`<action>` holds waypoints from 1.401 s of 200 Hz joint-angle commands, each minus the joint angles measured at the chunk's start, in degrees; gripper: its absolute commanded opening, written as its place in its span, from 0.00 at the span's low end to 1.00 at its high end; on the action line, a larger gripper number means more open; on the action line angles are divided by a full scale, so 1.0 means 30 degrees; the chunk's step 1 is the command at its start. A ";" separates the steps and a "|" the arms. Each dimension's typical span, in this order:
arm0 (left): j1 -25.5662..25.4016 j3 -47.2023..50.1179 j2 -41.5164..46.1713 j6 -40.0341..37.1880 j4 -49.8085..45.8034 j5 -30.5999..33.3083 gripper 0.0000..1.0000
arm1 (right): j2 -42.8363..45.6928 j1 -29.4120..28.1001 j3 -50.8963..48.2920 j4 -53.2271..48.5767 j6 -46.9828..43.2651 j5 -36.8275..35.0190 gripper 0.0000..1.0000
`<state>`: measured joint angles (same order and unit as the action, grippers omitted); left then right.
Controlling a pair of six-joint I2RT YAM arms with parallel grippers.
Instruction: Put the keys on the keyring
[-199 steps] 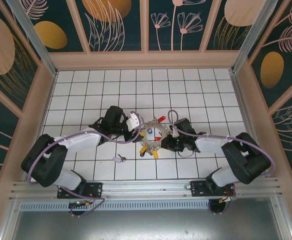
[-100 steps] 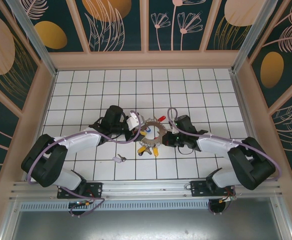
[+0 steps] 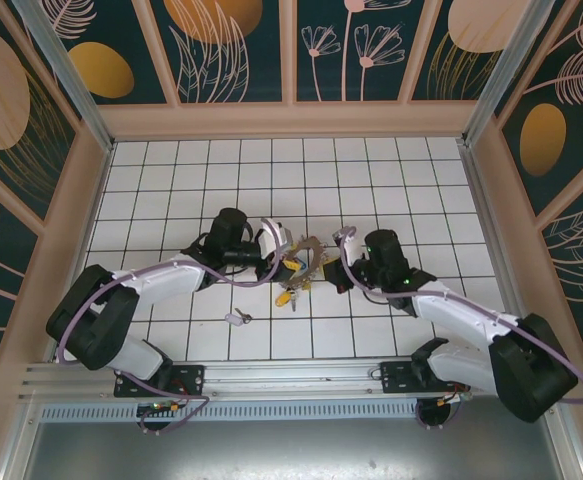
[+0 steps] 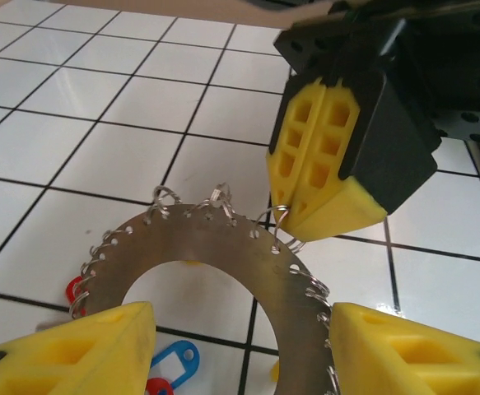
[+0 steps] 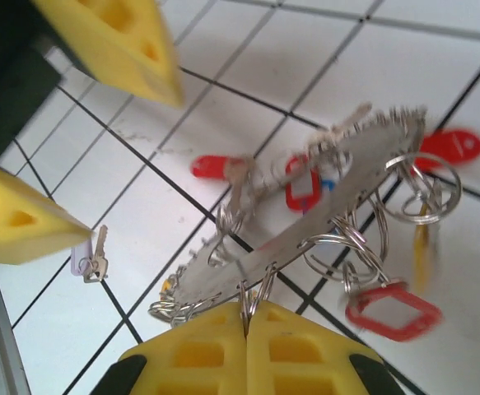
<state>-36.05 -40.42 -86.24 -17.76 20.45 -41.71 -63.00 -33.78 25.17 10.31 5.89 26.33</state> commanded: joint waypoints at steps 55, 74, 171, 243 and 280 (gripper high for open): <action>-0.0517 -0.1032 -0.0363 -0.0820 0.1091 -0.1597 0.59 | 0.0267 0.0111 0.0780 0.3014 -0.5326 0.2521 0.00; -0.0549 -0.0998 -0.0122 -0.1045 0.1065 -0.1332 0.59 | 0.0078 0.0124 0.1229 0.2442 -0.6398 0.2891 0.00; -0.0818 -0.1628 -0.0317 -0.2958 -0.0507 -0.0953 0.33 | -0.0021 0.0069 0.2676 0.0264 -1.1638 0.3483 0.00; -0.0894 -0.1672 0.0152 -0.4600 -0.2096 0.0023 0.24 | -0.0317 0.0063 0.3526 -0.1062 -1.3297 0.4141 0.00; -0.1015 -0.1275 0.0210 -0.3305 -0.0136 -0.0209 0.26 | -0.0746 -0.0301 0.3826 -0.1407 -1.3848 0.3784 0.00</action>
<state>-38.37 -44.10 -87.00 -29.43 16.27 -41.45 -64.42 -33.69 33.74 5.21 -32.62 35.53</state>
